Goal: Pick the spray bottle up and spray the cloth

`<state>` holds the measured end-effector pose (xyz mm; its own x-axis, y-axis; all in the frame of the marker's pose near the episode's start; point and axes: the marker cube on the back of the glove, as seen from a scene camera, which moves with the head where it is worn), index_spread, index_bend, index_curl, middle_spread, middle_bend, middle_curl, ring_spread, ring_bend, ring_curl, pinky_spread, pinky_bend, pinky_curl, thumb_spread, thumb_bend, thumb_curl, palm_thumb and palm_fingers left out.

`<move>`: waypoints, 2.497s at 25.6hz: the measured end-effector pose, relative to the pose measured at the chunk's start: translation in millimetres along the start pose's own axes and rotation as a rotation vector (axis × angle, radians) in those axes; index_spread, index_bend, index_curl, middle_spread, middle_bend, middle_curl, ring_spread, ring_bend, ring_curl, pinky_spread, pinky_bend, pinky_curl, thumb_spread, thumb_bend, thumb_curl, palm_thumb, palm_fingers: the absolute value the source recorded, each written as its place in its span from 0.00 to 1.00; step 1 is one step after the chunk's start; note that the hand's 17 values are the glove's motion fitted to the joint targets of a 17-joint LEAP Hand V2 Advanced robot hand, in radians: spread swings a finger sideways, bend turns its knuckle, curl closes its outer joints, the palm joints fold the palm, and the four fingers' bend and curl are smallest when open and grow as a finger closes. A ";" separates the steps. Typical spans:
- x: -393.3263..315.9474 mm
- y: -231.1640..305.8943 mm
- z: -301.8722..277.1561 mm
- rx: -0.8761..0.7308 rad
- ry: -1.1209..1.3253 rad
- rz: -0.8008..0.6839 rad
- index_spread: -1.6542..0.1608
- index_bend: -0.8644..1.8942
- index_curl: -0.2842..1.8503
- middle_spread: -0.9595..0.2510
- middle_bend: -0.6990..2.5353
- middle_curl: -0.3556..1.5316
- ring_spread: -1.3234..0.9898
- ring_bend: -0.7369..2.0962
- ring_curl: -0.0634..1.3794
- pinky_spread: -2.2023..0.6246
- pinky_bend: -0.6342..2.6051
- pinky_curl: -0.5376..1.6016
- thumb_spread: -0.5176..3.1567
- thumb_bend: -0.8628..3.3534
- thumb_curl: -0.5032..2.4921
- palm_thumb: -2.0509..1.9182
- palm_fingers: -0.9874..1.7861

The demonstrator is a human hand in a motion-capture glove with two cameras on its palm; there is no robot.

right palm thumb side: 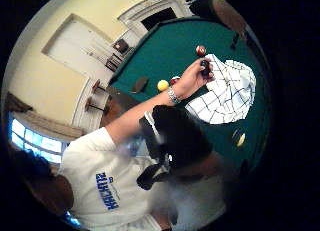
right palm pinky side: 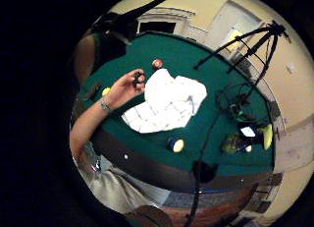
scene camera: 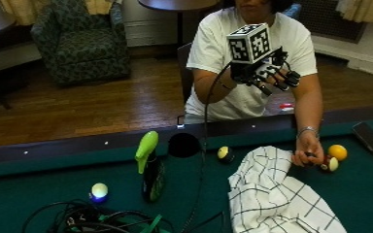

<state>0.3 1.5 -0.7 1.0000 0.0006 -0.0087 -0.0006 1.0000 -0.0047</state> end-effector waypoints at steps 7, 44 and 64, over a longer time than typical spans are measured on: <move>8.1 1.9 -3.3 -0.015 0.024 0.009 0.72 0.39 0.21 0.69 0.27 0.25 0.53 0.36 0.14 0.83 0.35 0.35 0.35 0.25 0.20 0.60 0.55; 144.7 84.0 -26.9 0.006 0.084 0.302 0.66 0.38 0.28 0.68 0.27 0.32 0.51 0.33 0.21 0.85 0.30 0.39 0.46 0.21 0.25 0.62 0.51; 280.1 160.6 -62.5 0.286 0.006 0.604 0.67 0.36 0.27 0.70 0.28 0.34 0.52 0.36 0.24 0.85 0.28 0.40 0.46 0.20 0.26 0.64 0.54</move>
<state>279.7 161.9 -66.4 0.8247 0.5614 0.0681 -0.5571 0.7859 0.2684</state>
